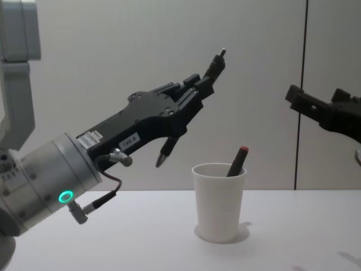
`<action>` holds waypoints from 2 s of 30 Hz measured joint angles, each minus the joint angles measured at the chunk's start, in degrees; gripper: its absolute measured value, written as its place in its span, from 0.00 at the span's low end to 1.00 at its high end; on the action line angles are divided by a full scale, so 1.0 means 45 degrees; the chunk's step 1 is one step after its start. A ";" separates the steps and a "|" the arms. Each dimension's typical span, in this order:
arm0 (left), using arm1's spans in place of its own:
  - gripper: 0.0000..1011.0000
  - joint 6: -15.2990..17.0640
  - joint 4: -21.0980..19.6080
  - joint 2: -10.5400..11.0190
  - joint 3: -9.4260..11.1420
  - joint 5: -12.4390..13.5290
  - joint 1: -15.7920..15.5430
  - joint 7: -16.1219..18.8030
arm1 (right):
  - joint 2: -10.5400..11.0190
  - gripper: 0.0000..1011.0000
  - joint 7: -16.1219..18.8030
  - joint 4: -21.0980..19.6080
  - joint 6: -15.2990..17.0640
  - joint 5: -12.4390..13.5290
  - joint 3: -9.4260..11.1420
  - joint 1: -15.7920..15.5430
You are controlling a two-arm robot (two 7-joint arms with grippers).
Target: Place the pen into the pen holder.
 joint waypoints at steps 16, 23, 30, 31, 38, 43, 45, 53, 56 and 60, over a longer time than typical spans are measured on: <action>0.17 -0.0128 0.0159 0.0018 -0.0009 -0.0336 -0.0129 -0.0822 | -0.0018 0.99 0.0124 -0.0081 -0.0076 0.0032 0.0022 -0.0055; 0.17 -0.0180 0.0249 -0.0005 0.0006 -0.0465 -0.0203 -0.1122 | -0.0025 0.99 0.0144 -0.0095 -0.0089 0.0032 0.0029 -0.0063; 0.17 -0.0277 0.0379 -0.0040 0.0032 -0.0607 -0.0307 -0.1562 | -0.0029 0.99 0.0154 -0.0104 -0.0098 0.0032 0.0030 -0.0071; 0.17 -0.0288 0.0395 -0.0044 0.0035 -0.0620 -0.0319 -0.1615 | -0.0030 0.99 0.0156 -0.0106 -0.0098 0.0032 0.0030 -0.0070; 0.17 -0.0419 0.0547 -0.0082 0.0074 -0.0765 -0.0459 -0.2284 | -0.0029 0.99 0.0165 -0.0111 -0.0099 0.0032 0.0029 -0.0076; 0.17 -0.0472 0.0607 -0.0100 0.0101 -0.0807 -0.0523 -0.2601 | -0.0030 0.99 0.0166 -0.0111 -0.0099 0.0032 0.0029 -0.0077; 0.17 -0.0488 0.0633 -0.0104 0.0113 -0.0816 -0.0551 -0.2725 | -0.0030 0.99 0.0166 -0.0111 -0.0099 0.0032 0.0028 -0.0077; 0.17 -0.0522 0.0688 -0.0113 0.0145 -0.0843 -0.0603 -0.3004 | -0.0030 0.99 0.0166 -0.0111 -0.0098 0.0032 0.0029 -0.0078; 0.17 -0.0530 0.0701 -0.0116 0.0152 -0.0848 -0.0620 -0.3070 | -0.0029 0.99 0.0165 -0.0111 -0.0098 0.0032 0.0028 -0.0078; 0.17 -0.0539 0.0716 -0.0121 0.0159 -0.0854 -0.0633 -0.3145 | -0.0030 0.99 0.0165 -0.0110 -0.0098 0.0032 0.0028 -0.0077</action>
